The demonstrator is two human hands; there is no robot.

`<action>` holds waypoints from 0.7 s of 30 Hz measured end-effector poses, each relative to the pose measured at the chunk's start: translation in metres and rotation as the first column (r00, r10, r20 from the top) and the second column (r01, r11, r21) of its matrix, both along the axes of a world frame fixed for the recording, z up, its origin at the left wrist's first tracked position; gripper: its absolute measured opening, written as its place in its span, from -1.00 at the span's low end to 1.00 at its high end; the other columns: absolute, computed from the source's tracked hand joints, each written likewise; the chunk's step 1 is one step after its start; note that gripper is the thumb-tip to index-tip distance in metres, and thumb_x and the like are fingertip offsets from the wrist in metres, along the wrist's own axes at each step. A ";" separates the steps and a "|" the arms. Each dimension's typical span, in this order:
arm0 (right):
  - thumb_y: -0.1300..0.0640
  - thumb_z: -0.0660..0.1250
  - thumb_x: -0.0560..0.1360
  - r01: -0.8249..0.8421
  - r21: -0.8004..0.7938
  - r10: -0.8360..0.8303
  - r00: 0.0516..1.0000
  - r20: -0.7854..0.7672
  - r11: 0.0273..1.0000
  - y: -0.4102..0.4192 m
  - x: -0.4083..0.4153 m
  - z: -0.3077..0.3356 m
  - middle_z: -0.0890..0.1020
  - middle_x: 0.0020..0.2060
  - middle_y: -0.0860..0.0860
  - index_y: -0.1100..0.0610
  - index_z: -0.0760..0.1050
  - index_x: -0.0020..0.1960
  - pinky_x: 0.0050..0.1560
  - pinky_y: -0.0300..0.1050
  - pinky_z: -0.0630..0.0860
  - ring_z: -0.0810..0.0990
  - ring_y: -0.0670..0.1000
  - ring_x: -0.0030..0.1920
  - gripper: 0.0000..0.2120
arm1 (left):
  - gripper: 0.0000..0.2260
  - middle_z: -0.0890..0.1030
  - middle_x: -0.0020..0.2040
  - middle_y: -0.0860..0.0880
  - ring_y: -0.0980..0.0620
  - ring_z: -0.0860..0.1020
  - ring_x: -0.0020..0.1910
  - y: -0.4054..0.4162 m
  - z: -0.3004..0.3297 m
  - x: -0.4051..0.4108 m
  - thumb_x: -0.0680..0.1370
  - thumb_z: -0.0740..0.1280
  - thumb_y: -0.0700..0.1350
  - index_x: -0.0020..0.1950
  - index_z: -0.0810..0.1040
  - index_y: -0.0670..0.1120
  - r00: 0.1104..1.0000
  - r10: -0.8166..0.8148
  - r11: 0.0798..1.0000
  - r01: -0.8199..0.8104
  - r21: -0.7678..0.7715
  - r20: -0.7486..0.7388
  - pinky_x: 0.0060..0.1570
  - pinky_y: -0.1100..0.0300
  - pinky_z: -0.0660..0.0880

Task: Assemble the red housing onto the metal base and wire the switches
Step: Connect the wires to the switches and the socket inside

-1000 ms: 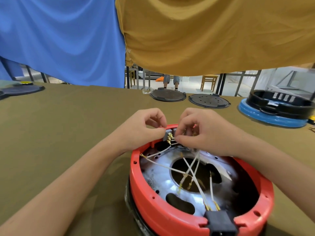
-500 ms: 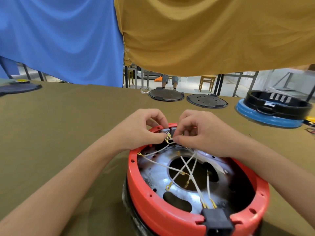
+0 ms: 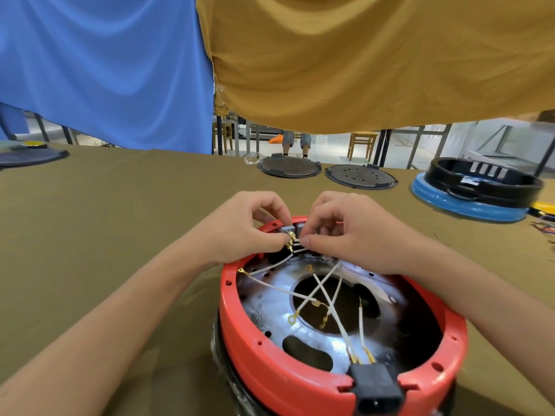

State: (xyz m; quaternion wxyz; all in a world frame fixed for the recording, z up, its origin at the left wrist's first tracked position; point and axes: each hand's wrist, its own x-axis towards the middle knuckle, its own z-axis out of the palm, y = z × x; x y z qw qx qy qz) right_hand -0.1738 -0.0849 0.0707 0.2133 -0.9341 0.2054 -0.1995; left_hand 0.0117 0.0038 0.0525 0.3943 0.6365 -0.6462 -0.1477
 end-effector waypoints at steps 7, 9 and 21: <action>0.03 0.47 0.47 0.017 -0.016 -0.017 1.000 -0.004 1.000 -0.002 0.002 -0.001 0.54 -0.13 -0.13 -0.01 0.68 -0.15 -0.19 -0.24 0.50 0.51 -0.19 -0.28 -0.94 | -0.87 0.65 -0.15 0.16 0.25 0.60 -0.09 0.000 -0.001 -0.001 0.41 0.51 -0.10 -0.17 0.59 0.08 0.999 0.037 0.999 -0.036 -0.029 0.021 -0.21 0.36 0.43; 0.04 0.48 0.47 0.019 -0.023 -0.019 1.000 -0.005 1.000 -0.002 0.002 -0.001 0.53 -0.13 -0.13 -0.01 0.68 -0.15 -0.20 -0.26 0.49 0.51 -0.20 -0.29 -0.95 | -0.86 0.67 -0.17 0.10 0.20 0.61 -0.14 -0.001 0.000 -0.001 0.40 0.52 -0.11 -0.17 0.59 0.06 0.998 0.045 0.998 -0.043 -0.044 0.040 -0.25 0.38 0.47; 0.07 0.49 0.46 0.033 -0.072 -0.033 0.999 0.006 0.997 -0.001 0.004 -0.001 0.53 -0.11 -0.11 0.01 0.68 -0.14 -0.18 -0.32 0.50 0.59 -0.16 -0.28 -0.97 | -0.83 0.65 -0.15 0.06 0.12 0.62 -0.14 -0.001 0.002 -0.001 0.39 0.49 -0.14 -0.11 0.56 0.05 0.995 0.051 0.997 -0.045 -0.065 0.090 -0.16 0.22 0.56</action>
